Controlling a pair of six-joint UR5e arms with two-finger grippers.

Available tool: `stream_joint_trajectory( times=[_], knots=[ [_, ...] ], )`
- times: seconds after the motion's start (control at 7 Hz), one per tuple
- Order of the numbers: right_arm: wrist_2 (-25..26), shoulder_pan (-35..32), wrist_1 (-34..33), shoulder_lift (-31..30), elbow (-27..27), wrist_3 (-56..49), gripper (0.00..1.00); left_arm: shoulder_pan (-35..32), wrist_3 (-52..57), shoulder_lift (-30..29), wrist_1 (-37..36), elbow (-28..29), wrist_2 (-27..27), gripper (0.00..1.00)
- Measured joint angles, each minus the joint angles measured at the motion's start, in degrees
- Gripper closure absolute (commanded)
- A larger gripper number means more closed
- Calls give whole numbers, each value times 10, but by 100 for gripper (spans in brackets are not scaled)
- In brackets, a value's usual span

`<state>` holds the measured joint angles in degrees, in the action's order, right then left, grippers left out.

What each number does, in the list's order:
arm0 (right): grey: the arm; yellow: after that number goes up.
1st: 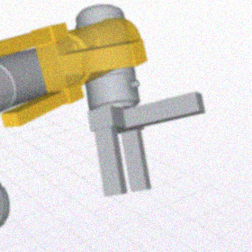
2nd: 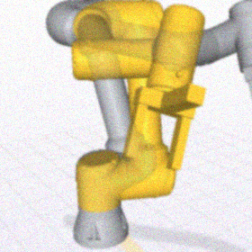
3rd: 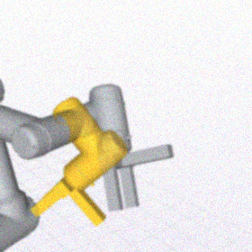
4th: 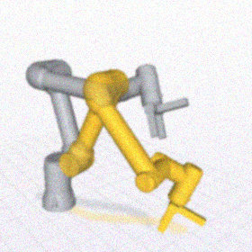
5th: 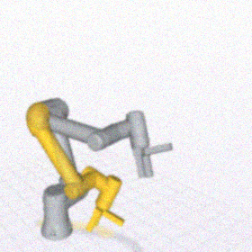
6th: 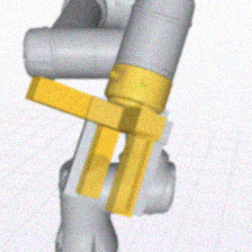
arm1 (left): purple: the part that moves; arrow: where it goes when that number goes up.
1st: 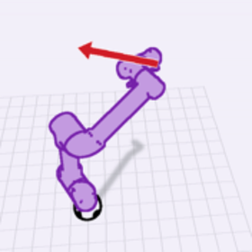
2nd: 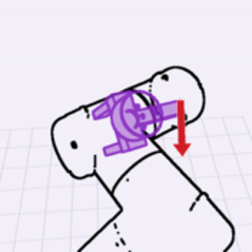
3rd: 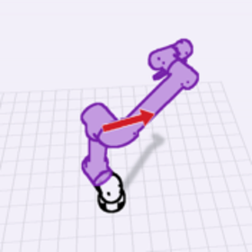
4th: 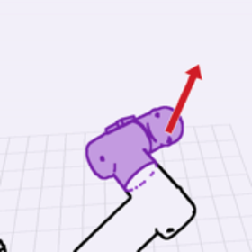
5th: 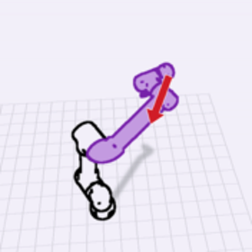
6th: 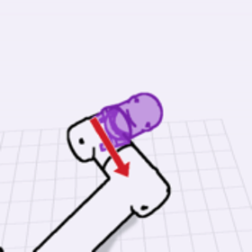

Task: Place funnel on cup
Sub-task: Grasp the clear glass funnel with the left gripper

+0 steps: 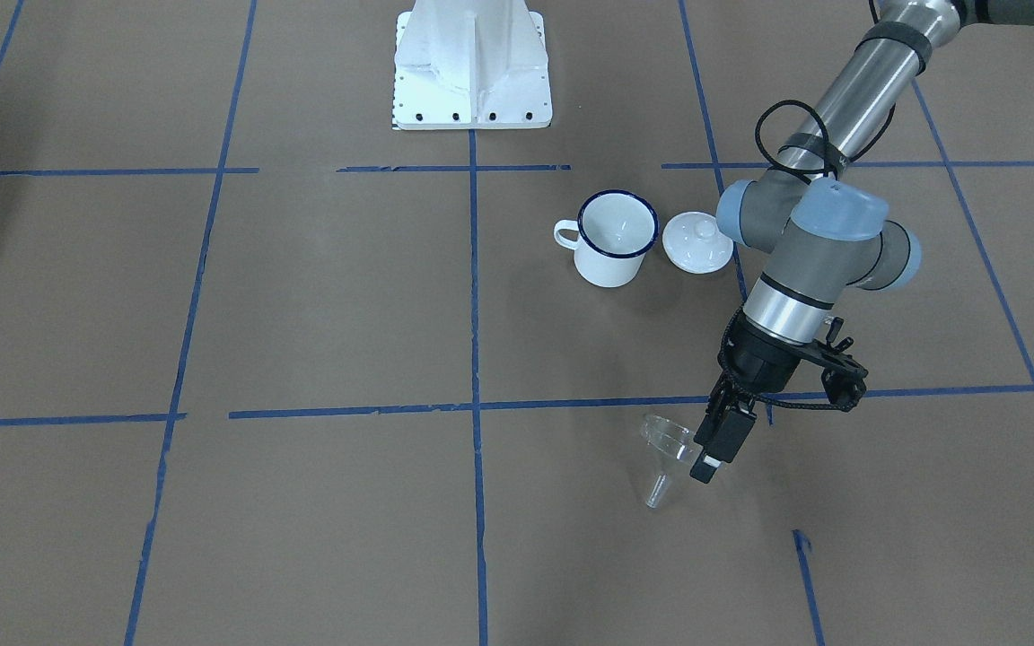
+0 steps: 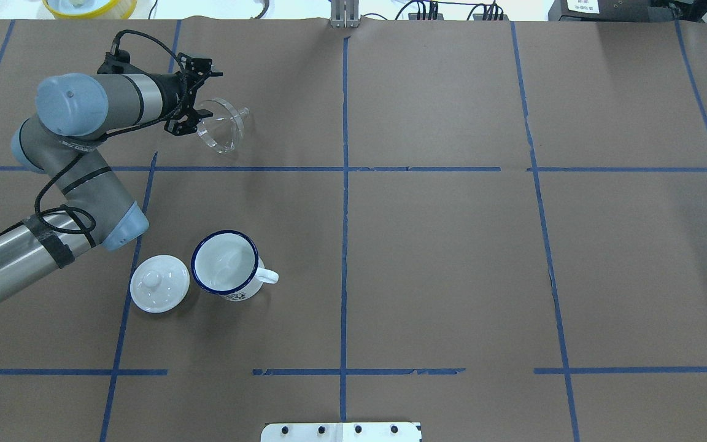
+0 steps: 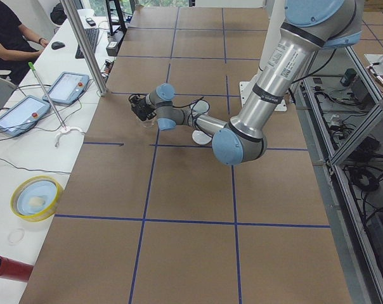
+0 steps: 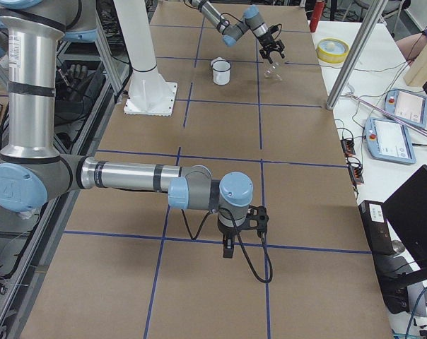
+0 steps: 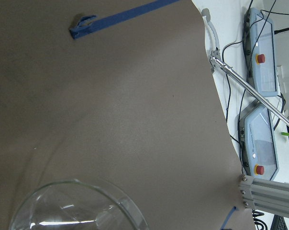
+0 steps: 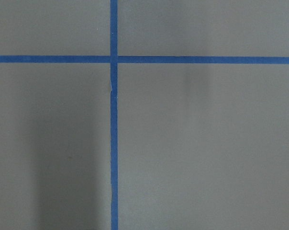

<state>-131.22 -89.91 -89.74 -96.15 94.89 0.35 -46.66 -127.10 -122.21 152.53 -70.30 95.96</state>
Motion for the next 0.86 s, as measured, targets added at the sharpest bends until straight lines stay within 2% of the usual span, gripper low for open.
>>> stream_joint_trajectory(
  times=[0.29,0.43,0.71,0.86],
  knots=[
    [0,0,0,0,0,0,0,2,-1,-4,3,6,-2,52],
    [0,0,0,0,0,0,0,3,-2,-5,3,7,-2,58],
    [0,0,0,0,0,0,0,7,-2,-5,3,8,-2,100],
    [0,0,0,0,0,0,0,8,-1,-5,3,8,-2,100]
  ],
)
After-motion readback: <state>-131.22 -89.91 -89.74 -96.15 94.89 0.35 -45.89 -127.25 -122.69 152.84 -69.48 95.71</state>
